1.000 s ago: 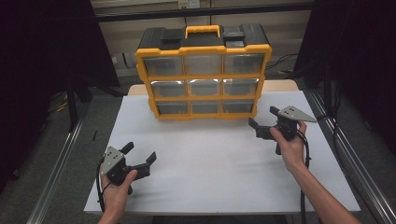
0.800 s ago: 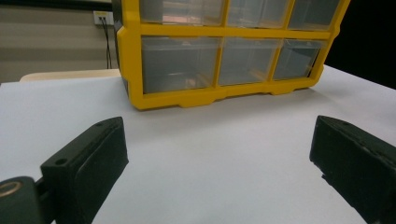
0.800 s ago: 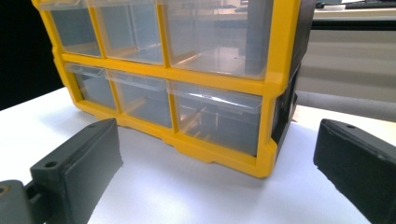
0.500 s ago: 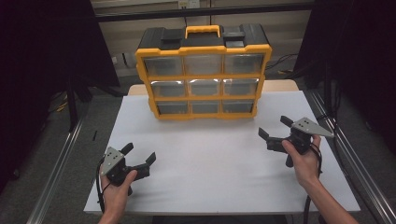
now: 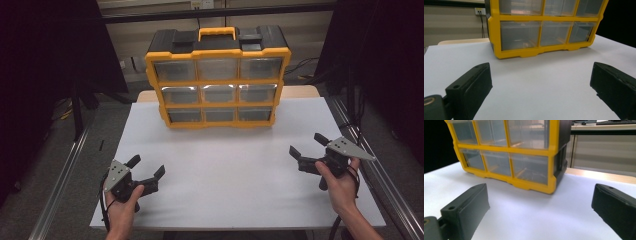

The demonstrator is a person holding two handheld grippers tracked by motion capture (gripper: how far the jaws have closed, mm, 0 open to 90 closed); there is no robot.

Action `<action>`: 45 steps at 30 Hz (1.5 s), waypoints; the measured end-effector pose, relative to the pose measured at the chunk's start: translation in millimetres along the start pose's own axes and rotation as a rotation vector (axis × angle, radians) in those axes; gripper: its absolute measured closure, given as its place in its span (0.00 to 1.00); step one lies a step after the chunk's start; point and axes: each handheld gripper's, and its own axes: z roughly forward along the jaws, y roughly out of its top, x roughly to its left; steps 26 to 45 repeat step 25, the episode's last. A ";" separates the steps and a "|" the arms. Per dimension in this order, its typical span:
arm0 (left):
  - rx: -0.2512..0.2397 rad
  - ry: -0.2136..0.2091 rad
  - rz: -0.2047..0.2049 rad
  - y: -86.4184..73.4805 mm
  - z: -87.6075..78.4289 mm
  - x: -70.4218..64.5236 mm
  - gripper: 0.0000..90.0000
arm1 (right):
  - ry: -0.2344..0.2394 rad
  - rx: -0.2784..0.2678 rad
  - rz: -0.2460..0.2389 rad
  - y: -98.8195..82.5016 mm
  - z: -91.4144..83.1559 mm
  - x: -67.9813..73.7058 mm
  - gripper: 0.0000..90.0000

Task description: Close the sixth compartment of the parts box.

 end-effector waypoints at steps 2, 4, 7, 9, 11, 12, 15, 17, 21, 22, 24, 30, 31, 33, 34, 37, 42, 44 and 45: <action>0.011 0.003 0.008 0.2 -0.8 -0.6 0.04 | -0.009 -0.003 0.006 -1.8 -5.4 -3.2 0.01; 0.010 -0.004 0.014 0.3 -1.6 -1.0 0.04 | -0.021 0.002 -0.001 -3.3 -9.8 -5.2 0.01; 0.004 -0.001 0.007 0.7 -3.1 -1.8 0.04 | -0.031 0.009 -0.003 -7.5 -15.8 -6.6 0.01; 0.008 0.000 0.012 -0.1 -3.3 -1.3 0.04 | -0.030 0.022 -0.008 -10.8 -20.1 -6.5 0.01; 0.021 0.005 0.009 -1.3 -2.4 -1.2 0.04 | -0.025 0.028 -0.008 -14.5 -23.8 -5.2 0.01; 0.028 0.002 0.011 -1.4 -2.3 -1.0 0.04 | -0.027 0.029 -0.006 -16.4 -25.7 -4.4 0.01; 0.021 -0.007 0.014 -0.9 -3.6 -0.8 0.04 | -0.026 0.031 -0.006 -22.6 -31.5 -2.7 0.01; 0.028 0.006 0.014 -0.4 -4.4 -0.4 0.04 | -0.017 0.040 -0.025 -28.5 -33.7 -2.0 0.01; 0.021 0.000 0.012 -0.6 -4.1 -1.6 0.04 | -0.040 0.019 -0.012 -30.1 -33.5 -4.8 0.01; 0.019 -0.002 0.013 -0.5 -3.8 -1.9 0.04 | -0.040 0.022 -0.013 -29.9 -33.3 -5.0 0.01; 0.022 -0.006 0.011 -0.2 -3.3 -1.7 0.04 | -0.042 0.019 -0.020 -29.5 -31.6 -4.1 0.01; 0.016 -0.012 0.013 -0.6 -2.9 -1.3 0.04 | -0.043 0.019 -0.021 -29.4 -31.3 -3.5 0.01; 0.016 -0.012 0.013 -0.6 -2.9 -1.3 0.04 | -0.043 0.019 -0.021 -29.4 -31.3 -3.5 0.01; 0.016 -0.012 0.013 -0.6 -2.9 -1.3 0.04 | -0.043 0.019 -0.021 -29.4 -31.3 -3.5 0.01; 0.016 -0.012 0.013 -0.6 -2.9 -1.3 0.04 | -0.043 0.019 -0.021 -29.4 -31.3 -3.5 0.01; 0.016 -0.012 0.013 -0.6 -2.9 -1.3 0.04 | -0.043 0.019 -0.021 -29.4 -31.3 -3.5 0.01; 0.016 -0.012 0.013 -0.6 -2.9 -1.3 0.04 | -0.043 0.019 -0.021 -29.4 -31.3 -3.5 0.01; 0.016 -0.012 0.013 -0.6 -2.9 -1.3 0.04 | -0.043 0.019 -0.021 -29.4 -31.3 -3.5 0.01; 0.016 -0.012 0.013 -0.6 -2.9 -1.3 0.04 | -0.043 0.019 -0.021 -29.4 -31.3 -3.5 0.01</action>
